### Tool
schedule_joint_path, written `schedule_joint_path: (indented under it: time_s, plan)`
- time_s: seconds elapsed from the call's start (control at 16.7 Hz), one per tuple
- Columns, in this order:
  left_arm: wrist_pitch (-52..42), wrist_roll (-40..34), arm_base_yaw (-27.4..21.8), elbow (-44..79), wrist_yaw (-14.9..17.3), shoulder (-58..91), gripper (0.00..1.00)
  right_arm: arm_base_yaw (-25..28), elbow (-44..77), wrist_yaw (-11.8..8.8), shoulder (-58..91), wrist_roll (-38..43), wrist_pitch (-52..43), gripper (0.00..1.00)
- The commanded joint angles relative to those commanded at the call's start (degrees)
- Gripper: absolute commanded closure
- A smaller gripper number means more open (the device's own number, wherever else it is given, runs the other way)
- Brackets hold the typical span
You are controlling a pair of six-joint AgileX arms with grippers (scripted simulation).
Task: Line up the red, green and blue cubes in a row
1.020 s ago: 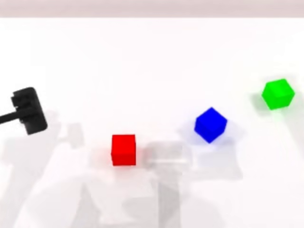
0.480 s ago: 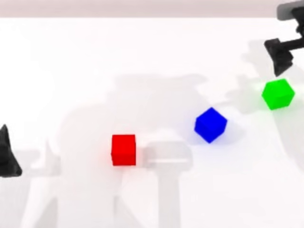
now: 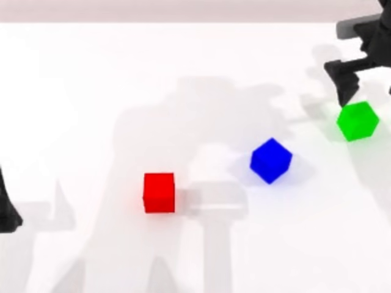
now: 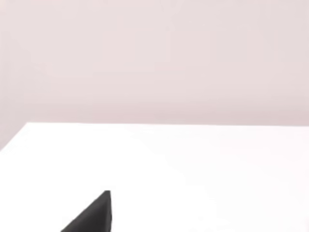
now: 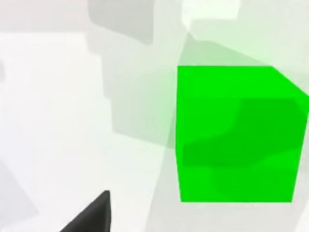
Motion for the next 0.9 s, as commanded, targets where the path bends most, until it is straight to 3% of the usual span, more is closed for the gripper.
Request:
schedule_joint_path:
  time_s: [0.3, 0.66, 0.9]
  plan:
    - [0.0, 0.0, 0.0, 0.0, 0.0, 0.0, 0.0, -0.19, -1.09, 0.0, 0.03, -0.08, 1.08, 0.0]
    - [0.0, 0.0, 0.0, 0.0, 0.0, 0.0, 0.0, 0.04, -11.52, 0.02, 2.06, 0.08, 14.03, 0.0]
    - [0.0, 0.0, 0.0, 0.0, 0.0, 0.0, 0.0, 0.08, -13.58, 0.03, 2.66, 0.11, 16.24, 0.0]
